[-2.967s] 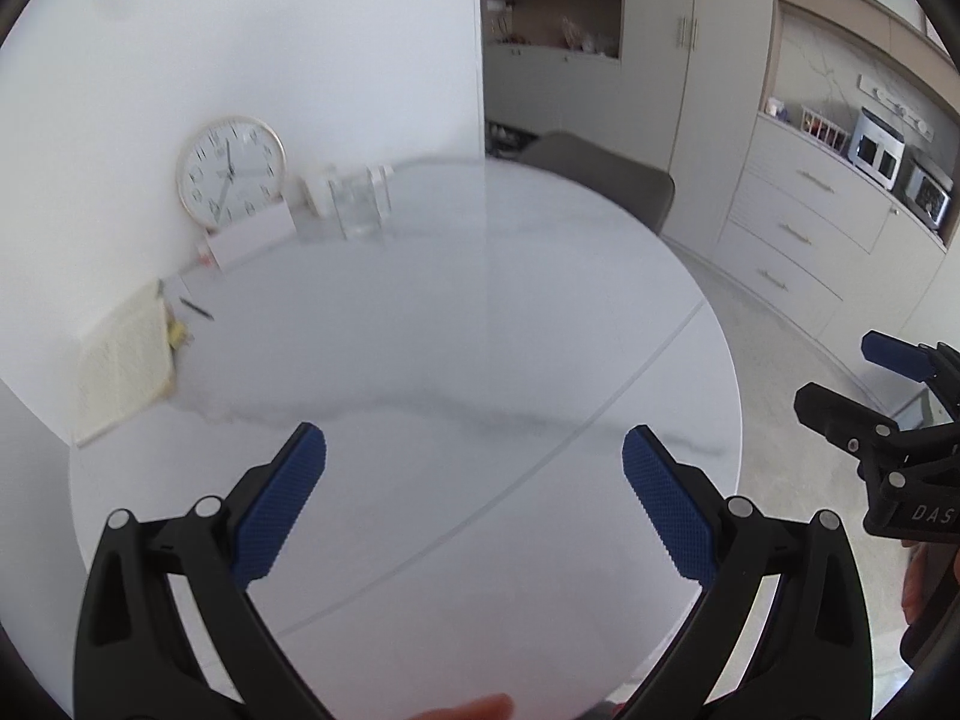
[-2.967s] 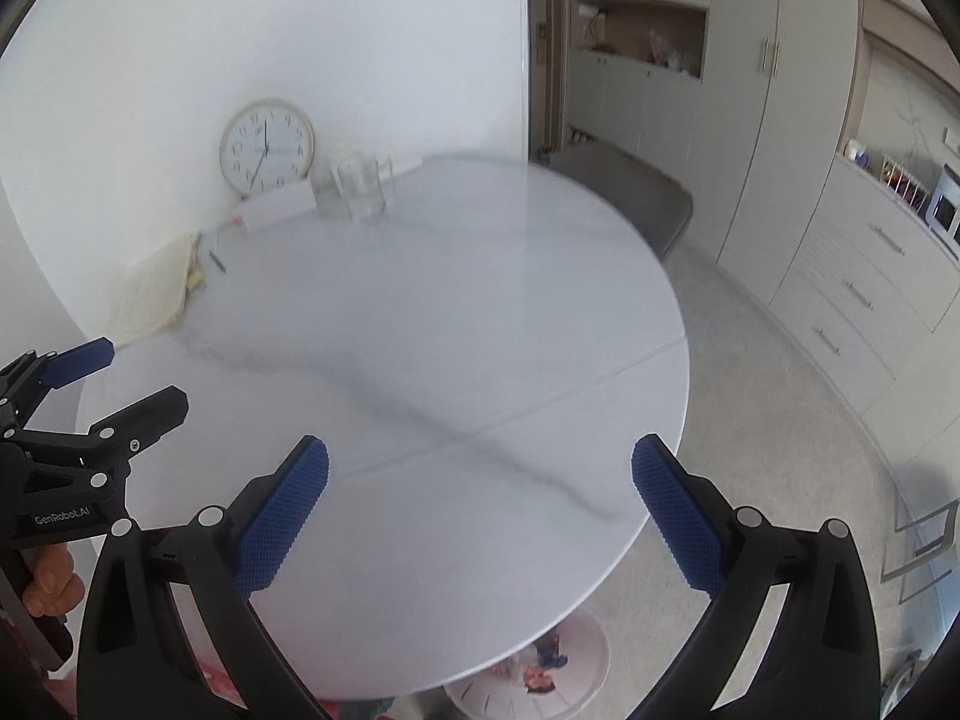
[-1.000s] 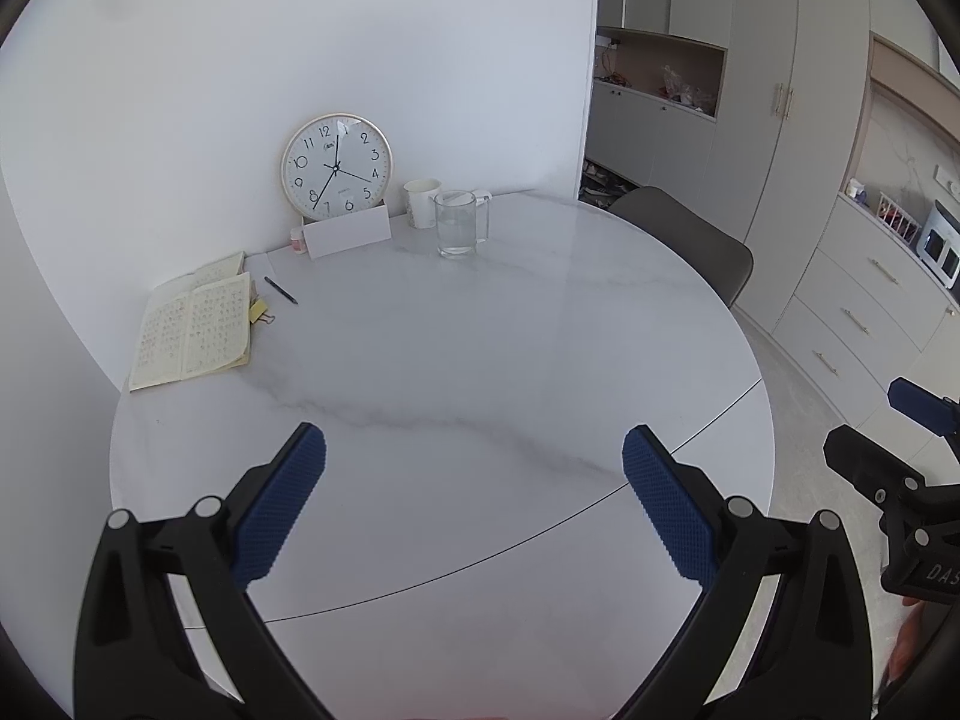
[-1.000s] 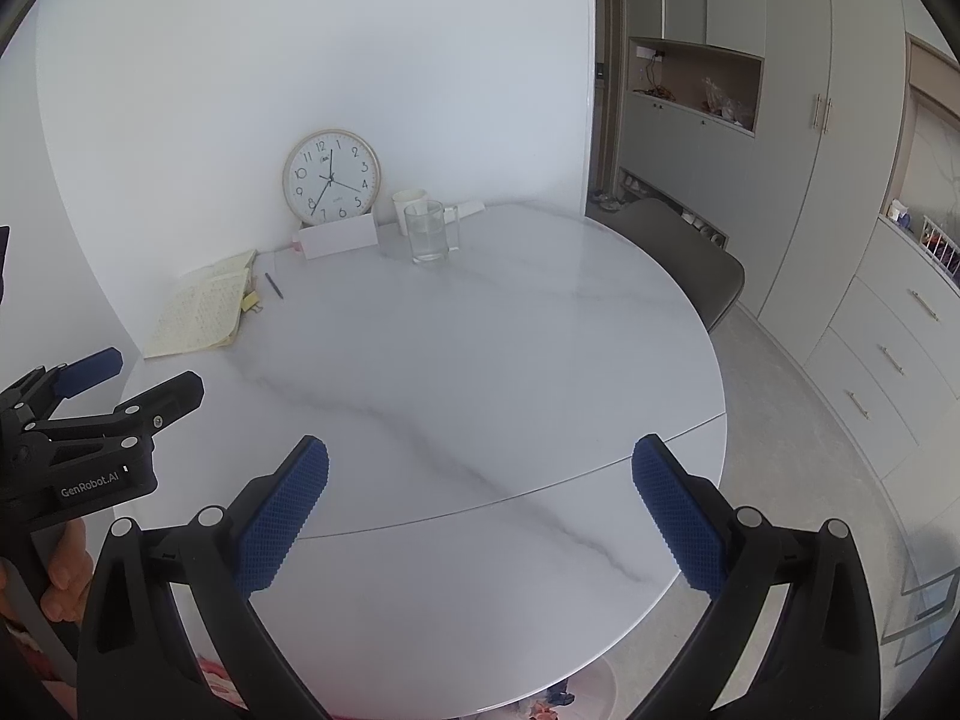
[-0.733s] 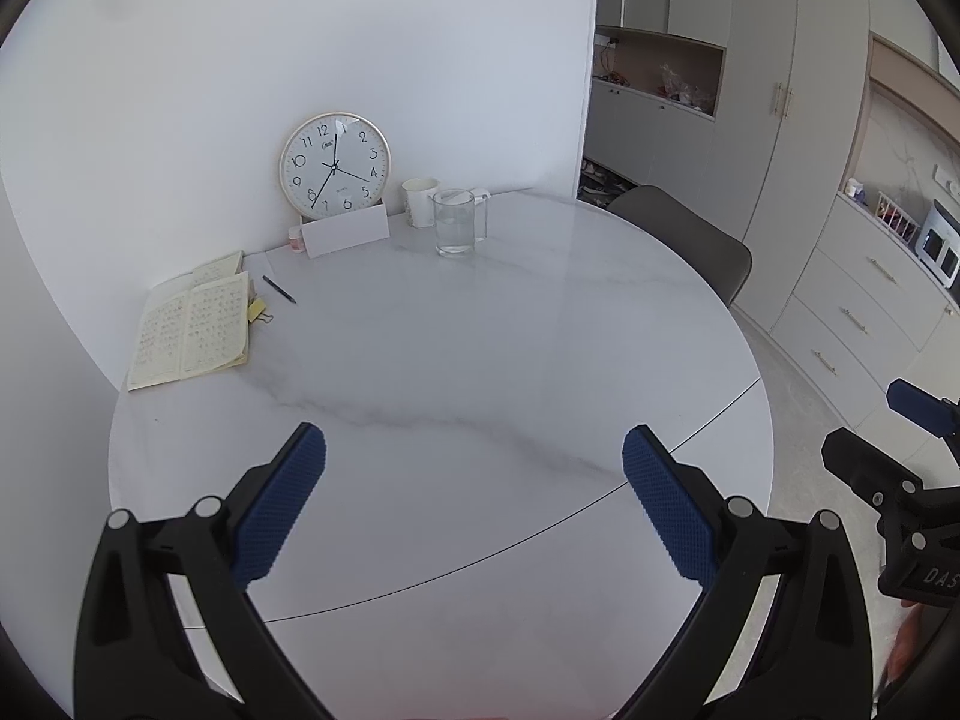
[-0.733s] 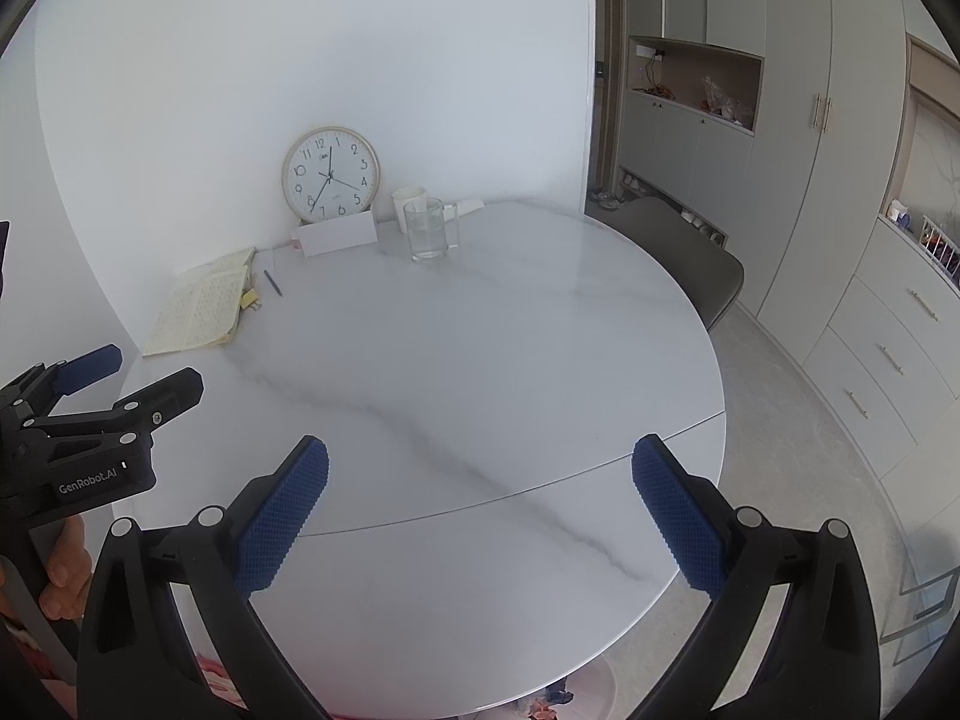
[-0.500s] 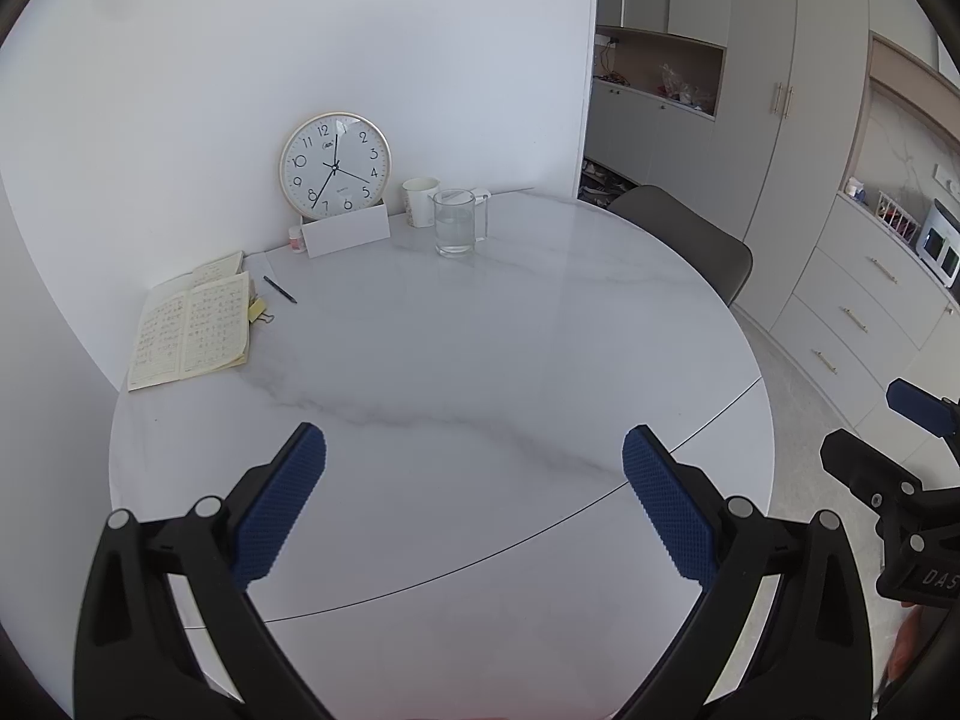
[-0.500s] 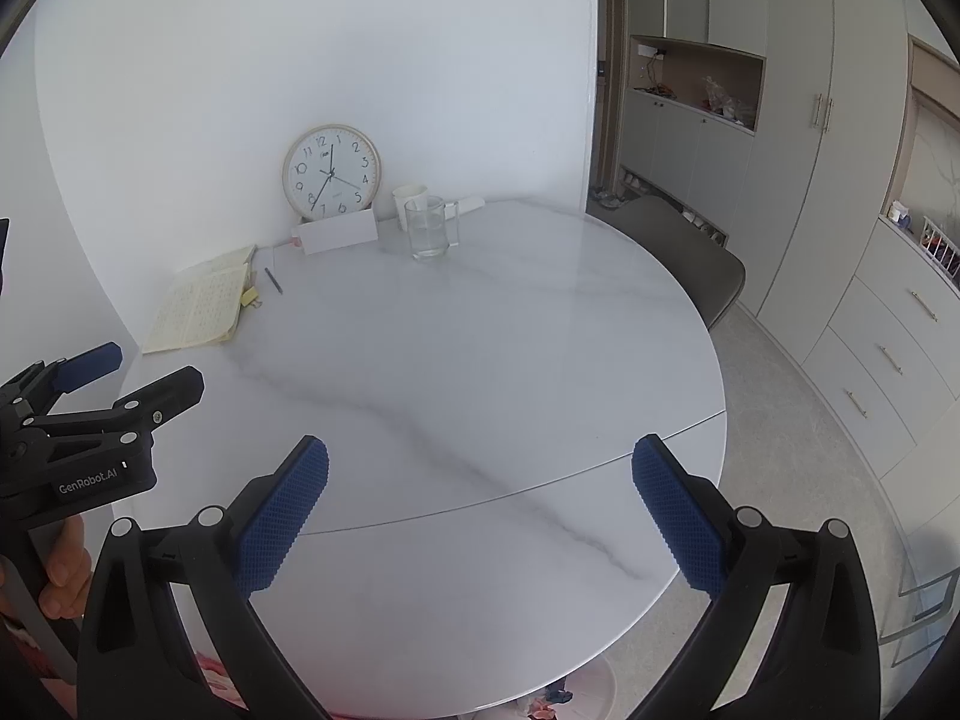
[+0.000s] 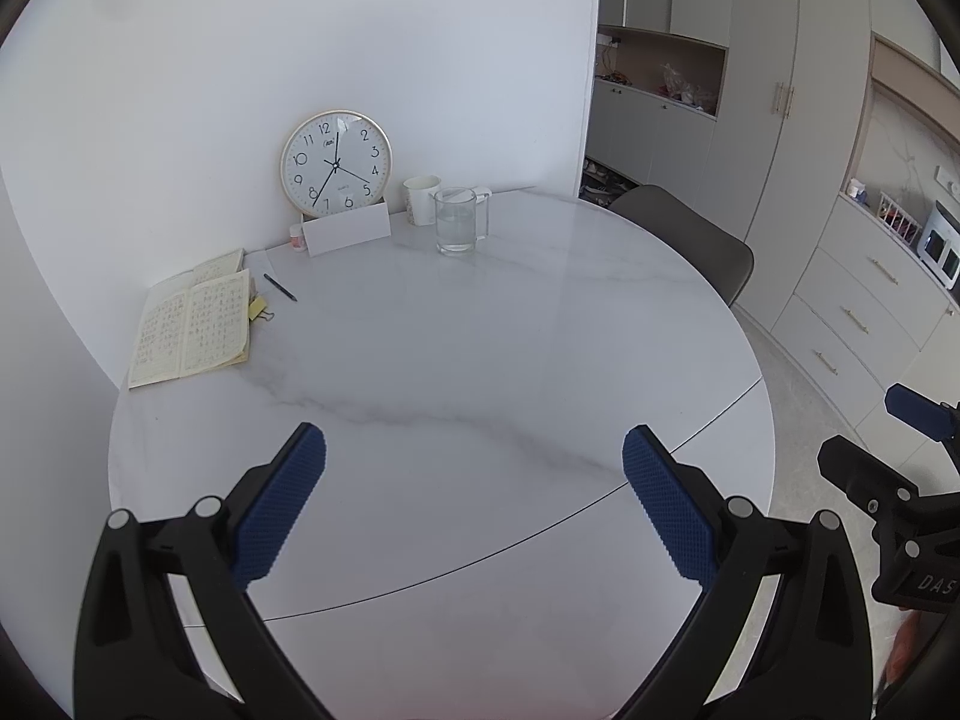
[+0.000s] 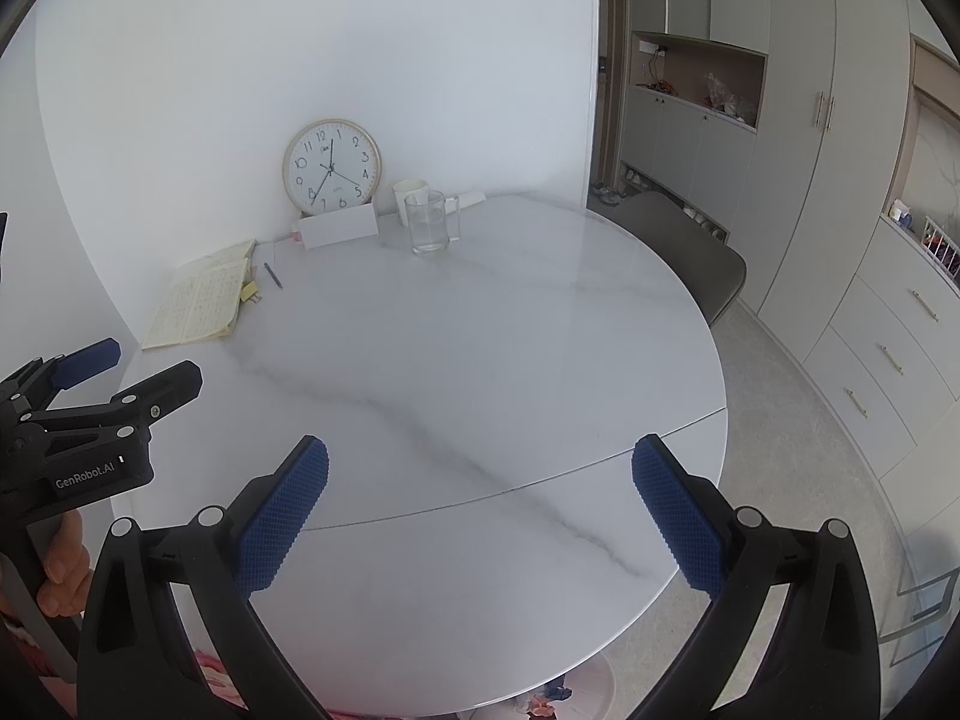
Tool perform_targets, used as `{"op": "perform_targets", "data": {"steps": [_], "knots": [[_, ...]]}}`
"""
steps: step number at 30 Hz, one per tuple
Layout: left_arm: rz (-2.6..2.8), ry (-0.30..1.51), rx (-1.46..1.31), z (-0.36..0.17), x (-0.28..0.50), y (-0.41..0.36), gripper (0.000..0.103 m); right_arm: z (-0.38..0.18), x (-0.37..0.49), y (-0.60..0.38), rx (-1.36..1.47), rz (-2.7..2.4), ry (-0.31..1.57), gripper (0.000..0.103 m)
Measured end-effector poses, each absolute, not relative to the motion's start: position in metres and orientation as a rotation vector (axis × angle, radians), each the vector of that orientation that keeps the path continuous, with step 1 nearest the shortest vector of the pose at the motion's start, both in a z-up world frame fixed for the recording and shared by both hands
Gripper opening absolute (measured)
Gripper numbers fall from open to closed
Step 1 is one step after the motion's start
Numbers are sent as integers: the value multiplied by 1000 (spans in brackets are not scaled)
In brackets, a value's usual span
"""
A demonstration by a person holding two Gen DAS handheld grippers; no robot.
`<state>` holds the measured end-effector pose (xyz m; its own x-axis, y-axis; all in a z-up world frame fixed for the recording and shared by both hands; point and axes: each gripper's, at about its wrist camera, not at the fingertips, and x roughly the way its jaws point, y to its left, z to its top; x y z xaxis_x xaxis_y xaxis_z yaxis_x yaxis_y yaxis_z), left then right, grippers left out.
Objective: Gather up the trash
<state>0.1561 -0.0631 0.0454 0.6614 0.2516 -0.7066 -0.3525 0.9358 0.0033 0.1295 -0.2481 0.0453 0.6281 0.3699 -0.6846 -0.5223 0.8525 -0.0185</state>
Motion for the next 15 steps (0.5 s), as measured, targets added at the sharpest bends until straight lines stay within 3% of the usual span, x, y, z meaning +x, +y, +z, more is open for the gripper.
{"op": "perform_targets", "data": {"steps": [15], "knots": [[337,764,-122,40,159,-64,95,42,131,-250,-238,519,747,101]]}}
